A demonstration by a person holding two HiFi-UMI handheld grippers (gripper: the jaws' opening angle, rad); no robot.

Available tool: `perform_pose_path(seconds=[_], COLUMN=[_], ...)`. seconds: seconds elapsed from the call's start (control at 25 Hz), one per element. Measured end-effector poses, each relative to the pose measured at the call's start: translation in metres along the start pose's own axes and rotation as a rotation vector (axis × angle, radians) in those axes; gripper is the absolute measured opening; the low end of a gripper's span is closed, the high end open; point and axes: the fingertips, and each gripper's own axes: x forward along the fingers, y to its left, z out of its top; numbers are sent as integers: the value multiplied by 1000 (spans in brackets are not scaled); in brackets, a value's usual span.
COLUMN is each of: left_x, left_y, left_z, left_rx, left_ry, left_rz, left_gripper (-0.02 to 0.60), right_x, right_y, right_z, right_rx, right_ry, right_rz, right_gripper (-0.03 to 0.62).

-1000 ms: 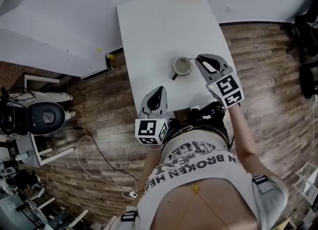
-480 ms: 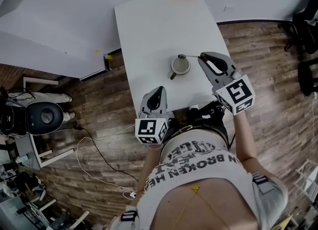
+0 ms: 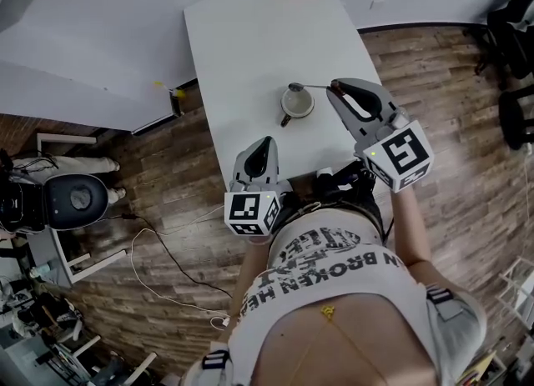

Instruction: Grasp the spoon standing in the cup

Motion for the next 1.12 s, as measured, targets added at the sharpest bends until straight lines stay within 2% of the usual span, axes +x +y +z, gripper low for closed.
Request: perform_pose_path(seconds=[0.52,1.12], left_x=[2,-3], left_y=[-12,-16], left_z=[3,1], left_rx=[8,8], left_ry=[-19,-20], left_rz=[-14,-3], left_gripper=[-9,-9], right_x=[-11,-15], right_y=[15,20], right_z=[12,9], right_rx=[-10,-17], right_ry=[-45,-24], right_rz=[30,44], right_gripper=[43,41])
